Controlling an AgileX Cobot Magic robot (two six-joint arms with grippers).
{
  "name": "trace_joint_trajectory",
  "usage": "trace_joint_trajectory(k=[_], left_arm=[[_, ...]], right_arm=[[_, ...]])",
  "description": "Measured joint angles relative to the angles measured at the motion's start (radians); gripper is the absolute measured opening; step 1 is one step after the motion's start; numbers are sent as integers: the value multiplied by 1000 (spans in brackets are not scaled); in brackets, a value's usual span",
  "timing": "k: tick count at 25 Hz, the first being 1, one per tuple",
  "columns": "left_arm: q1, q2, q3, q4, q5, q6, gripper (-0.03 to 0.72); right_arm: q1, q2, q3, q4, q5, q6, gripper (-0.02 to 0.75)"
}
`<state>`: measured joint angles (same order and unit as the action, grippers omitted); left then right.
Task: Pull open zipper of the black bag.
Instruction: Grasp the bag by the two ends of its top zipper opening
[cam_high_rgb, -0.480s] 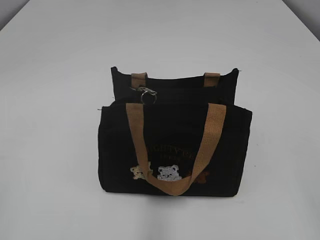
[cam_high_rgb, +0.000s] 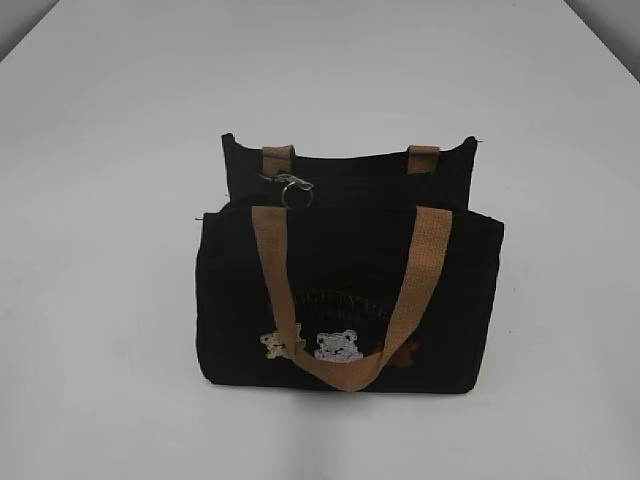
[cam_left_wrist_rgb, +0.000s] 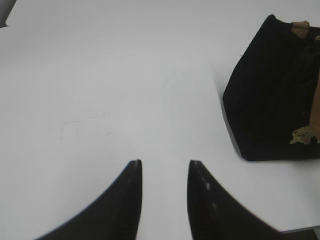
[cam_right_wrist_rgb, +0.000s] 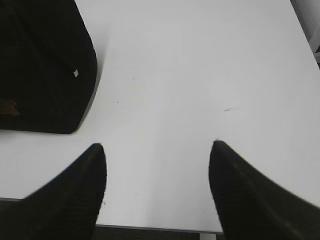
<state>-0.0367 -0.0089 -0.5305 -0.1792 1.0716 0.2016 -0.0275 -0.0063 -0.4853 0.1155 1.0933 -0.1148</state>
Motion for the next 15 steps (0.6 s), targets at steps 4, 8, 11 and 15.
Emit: trace_joint_trajectory(k=[4, 8, 11, 15], left_arm=[[0, 0, 0, 0, 0, 0, 237], [0, 0, 0, 0, 0, 0, 237], [0, 0, 0, 0, 0, 0, 237], [0, 0, 0, -2, -1, 0, 237]], right_arm=[[0, 0, 0, 0, 0, 0, 505], [0, 0, 0, 0, 0, 0, 505], [0, 0, 0, 0, 0, 0, 505], [0, 0, 0, 0, 0, 0, 505]])
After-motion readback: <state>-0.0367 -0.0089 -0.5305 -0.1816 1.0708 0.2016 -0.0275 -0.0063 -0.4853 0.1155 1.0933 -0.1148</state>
